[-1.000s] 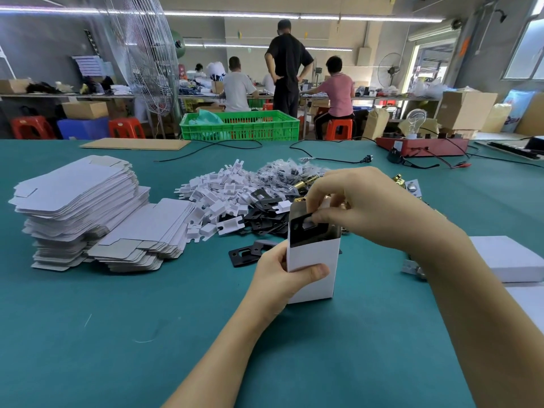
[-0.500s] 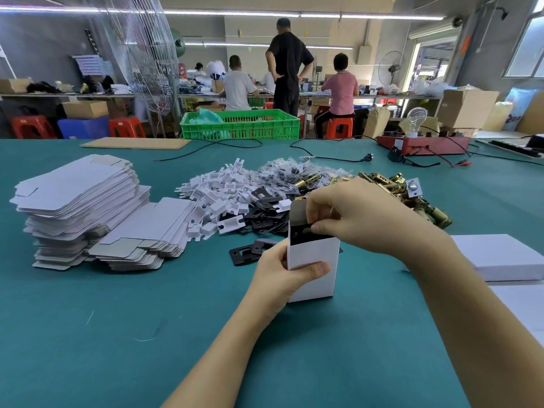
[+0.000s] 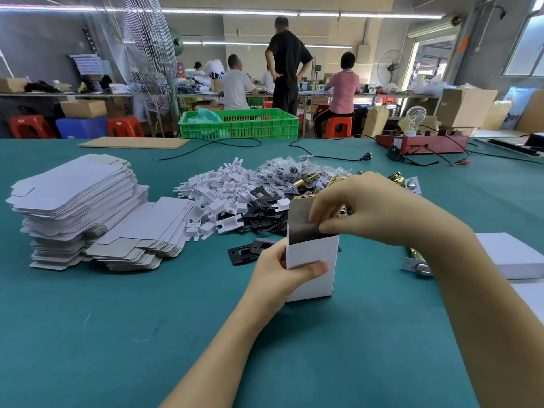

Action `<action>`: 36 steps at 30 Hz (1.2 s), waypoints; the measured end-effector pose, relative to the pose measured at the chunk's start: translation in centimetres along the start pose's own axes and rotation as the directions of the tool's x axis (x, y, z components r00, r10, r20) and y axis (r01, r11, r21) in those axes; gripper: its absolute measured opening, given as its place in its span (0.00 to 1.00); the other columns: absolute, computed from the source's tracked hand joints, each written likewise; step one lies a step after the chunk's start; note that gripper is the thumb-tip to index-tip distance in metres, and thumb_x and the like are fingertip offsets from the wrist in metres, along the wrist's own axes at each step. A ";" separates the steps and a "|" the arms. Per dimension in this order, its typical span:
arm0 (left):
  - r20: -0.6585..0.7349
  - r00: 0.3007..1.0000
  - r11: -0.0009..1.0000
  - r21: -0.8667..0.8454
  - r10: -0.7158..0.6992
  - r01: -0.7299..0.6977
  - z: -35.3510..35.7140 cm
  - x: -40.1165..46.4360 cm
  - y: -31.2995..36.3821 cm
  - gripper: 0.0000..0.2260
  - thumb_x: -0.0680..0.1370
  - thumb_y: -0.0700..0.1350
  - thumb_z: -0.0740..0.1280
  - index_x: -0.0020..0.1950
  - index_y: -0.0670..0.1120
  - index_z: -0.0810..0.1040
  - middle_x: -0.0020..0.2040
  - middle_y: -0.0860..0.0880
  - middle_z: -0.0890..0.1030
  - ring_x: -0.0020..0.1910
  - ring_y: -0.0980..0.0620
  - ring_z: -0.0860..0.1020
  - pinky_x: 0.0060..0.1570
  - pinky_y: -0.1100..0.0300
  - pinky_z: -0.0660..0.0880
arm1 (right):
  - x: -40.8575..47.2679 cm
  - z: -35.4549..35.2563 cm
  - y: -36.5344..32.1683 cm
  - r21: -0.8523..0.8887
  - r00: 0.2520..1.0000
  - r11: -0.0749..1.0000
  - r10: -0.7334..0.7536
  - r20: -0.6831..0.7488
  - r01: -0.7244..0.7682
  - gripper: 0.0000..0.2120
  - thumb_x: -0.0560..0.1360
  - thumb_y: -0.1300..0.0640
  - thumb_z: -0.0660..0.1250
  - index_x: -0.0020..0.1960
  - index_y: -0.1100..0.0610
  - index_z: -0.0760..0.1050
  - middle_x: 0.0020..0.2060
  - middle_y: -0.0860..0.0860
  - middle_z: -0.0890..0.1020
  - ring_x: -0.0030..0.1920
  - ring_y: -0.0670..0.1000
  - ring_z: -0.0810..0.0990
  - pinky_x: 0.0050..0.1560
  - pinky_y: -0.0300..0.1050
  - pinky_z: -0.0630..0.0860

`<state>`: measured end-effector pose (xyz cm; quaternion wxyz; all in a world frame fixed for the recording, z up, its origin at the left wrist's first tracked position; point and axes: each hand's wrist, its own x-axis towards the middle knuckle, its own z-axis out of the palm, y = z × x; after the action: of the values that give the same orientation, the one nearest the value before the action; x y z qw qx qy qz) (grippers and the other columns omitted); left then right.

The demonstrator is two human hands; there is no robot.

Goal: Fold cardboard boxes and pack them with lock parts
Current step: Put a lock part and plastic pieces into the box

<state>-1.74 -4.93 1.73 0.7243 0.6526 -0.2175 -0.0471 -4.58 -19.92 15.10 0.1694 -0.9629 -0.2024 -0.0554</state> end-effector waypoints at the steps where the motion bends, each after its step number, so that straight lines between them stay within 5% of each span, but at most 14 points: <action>1: 0.003 1.000 1.000 -0.003 -0.002 0.002 0.0 0.0 0.0 0.15 0.66 0.43 0.75 0.45 0.63 0.84 0.44 0.57 0.85 0.43 0.61 0.81 0.43 0.66 0.78 | 0.0 0.1 -0.1 -0.017 1.000 1.000 -0.001 0.026 0.001 0.06 0.73 0.60 0.71 0.48 0.51 0.82 0.41 0.42 0.83 0.43 0.38 0.79 0.44 0.25 0.71; 4: -0.004 1.000 1.000 -0.009 -0.010 0.010 0.0 -0.1 0.1 0.14 0.66 0.43 0.75 0.44 0.62 0.84 0.44 0.56 0.85 0.43 0.60 0.81 0.41 0.67 0.77 | 0.4 0.6 -0.3 -0.107 0.998 0.994 0.008 0.067 -0.001 0.08 0.75 0.61 0.68 0.51 0.52 0.83 0.45 0.45 0.84 0.43 0.41 0.78 0.41 0.24 0.69; 8: -0.009 1.000 1.000 -0.012 -0.016 0.016 0.0 -0.1 0.1 0.14 0.66 0.44 0.75 0.44 0.62 0.84 0.44 0.56 0.85 0.42 0.60 0.82 0.41 0.67 0.78 | 0.6 1.0 -0.5 -0.182 1.000 0.983 -0.015 -0.011 0.013 0.08 0.77 0.61 0.66 0.52 0.53 0.82 0.45 0.48 0.84 0.44 0.46 0.77 0.45 0.35 0.70; 12: -0.019 0.999 0.999 -0.029 -0.029 0.028 0.0 -0.1 0.1 0.12 0.65 0.44 0.76 0.43 0.61 0.84 0.44 0.56 0.86 0.43 0.60 0.82 0.41 0.67 0.77 | 0.5 0.9 -0.2 -0.086 0.987 0.996 0.012 -0.158 -0.025 0.07 0.75 0.62 0.68 0.48 0.54 0.83 0.35 0.44 0.79 0.34 0.38 0.73 0.36 0.24 0.68; 17: -0.037 0.998 0.997 -0.066 -0.051 0.049 -0.2 -0.1 0.0 0.11 0.65 0.44 0.76 0.44 0.58 0.84 0.45 0.54 0.86 0.43 0.58 0.83 0.39 0.67 0.77 | 0.7 1.5 -0.3 -0.071 0.993 0.996 0.049 -0.110 -0.057 0.06 0.74 0.62 0.70 0.47 0.54 0.84 0.37 0.45 0.83 0.39 0.43 0.79 0.39 0.24 0.71; 22: -0.010 0.999 0.999 -0.033 -0.038 0.038 0.0 -0.1 0.1 0.13 0.66 0.44 0.76 0.44 0.62 0.84 0.44 0.57 0.86 0.42 0.61 0.82 0.39 0.69 0.76 | 0.7 1.3 -0.5 -0.149 0.996 0.985 0.086 -0.039 -0.091 0.08 0.74 0.63 0.67 0.48 0.54 0.84 0.42 0.49 0.85 0.44 0.49 0.82 0.50 0.46 0.78; 28: -0.005 0.999 0.999 -0.037 -0.036 0.036 -0.1 -0.1 0.0 0.13 0.67 0.44 0.76 0.45 0.61 0.84 0.45 0.56 0.86 0.43 0.61 0.82 0.39 0.69 0.75 | 0.5 0.9 -0.4 -0.153 0.996 0.985 0.082 0.023 -0.077 0.07 0.76 0.59 0.66 0.48 0.53 0.84 0.42 0.47 0.84 0.39 0.45 0.78 0.35 0.26 0.68; 33: 0.005 0.999 0.999 -0.030 -0.035 0.035 -0.2 -0.2 0.1 0.14 0.67 0.43 0.75 0.46 0.62 0.84 0.44 0.57 0.86 0.43 0.62 0.82 0.38 0.70 0.75 | 0.3 0.6 -0.1 -0.138 0.995 0.986 0.083 -0.047 -0.089 0.07 0.77 0.56 0.66 0.49 0.54 0.83 0.42 0.47 0.84 0.43 0.46 0.79 0.44 0.38 0.73; 36: 0.016 0.999 0.999 -0.029 -0.037 0.038 -0.2 -0.1 0.0 0.14 0.67 0.43 0.75 0.45 0.62 0.84 0.44 0.57 0.86 0.42 0.62 0.82 0.38 0.71 0.75 | 0.2 0.1 0.5 -0.101 0.982 0.991 0.070 -0.176 -0.089 0.07 0.76 0.57 0.66 0.46 0.55 0.83 0.32 0.40 0.78 0.33 0.40 0.76 0.35 0.28 0.67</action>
<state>-1.77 -4.72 1.65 0.7312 0.6454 -0.2101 -0.0689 -4.17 -20.25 14.88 0.1359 -0.9696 -0.1449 -0.1426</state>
